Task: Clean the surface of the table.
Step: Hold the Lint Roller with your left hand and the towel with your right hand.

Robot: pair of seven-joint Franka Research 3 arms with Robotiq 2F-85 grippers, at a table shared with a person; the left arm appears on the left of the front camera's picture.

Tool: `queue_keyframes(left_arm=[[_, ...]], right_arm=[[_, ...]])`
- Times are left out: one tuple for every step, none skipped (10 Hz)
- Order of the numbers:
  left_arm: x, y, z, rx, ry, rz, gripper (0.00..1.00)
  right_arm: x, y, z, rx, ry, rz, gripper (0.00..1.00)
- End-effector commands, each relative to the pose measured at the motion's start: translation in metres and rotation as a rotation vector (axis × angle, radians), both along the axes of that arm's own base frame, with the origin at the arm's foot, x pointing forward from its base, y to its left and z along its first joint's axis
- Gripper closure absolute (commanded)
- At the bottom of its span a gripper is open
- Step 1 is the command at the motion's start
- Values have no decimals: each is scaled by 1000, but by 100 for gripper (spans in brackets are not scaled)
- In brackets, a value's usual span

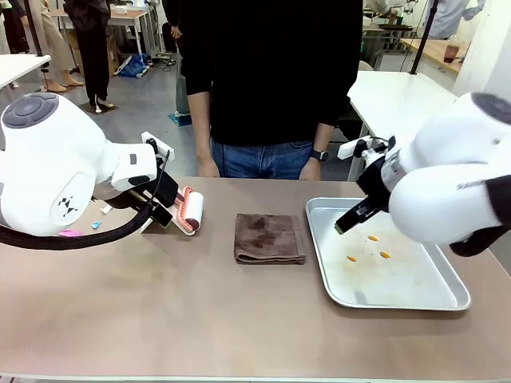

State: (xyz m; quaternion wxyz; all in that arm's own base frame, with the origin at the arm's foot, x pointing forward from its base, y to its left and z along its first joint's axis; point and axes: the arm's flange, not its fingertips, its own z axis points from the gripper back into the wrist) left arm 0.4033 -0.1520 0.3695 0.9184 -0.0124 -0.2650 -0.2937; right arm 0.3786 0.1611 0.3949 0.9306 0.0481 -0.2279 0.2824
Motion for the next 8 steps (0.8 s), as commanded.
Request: queue_keyframes(left_arm=[[1, -2, 0, -13, 4, 2, 0], [1, -1, 1, -10, -11, 26, 0], [4, -3, -1, 9, -26, 19, 0], [0, 0, 0, -1, -2, 2, 0], [0, 0, 0, -1, -2, 2, 0], [0, 0, 0, -1, -2, 2, 0], [0, 0, 0, -1, -2, 2, 0], [0, 0, 0, -1, -2, 2, 0]], right_arm=[[-16, -27, 54, 57, 50, -83, 0], [-27, -41, 73, 73, 63, -106, 0], [-33, -54, 82, 88, 48, -99, 0], [-31, -60, 83, 63, 29, -174, 0], [-23, -41, 65, 62, 45, -77, 0], [-23, -41, 65, 62, 45, -77, 0], [-23, -41, 65, 62, 45, -77, 0], [-23, -41, 65, 62, 45, -77, 0]])
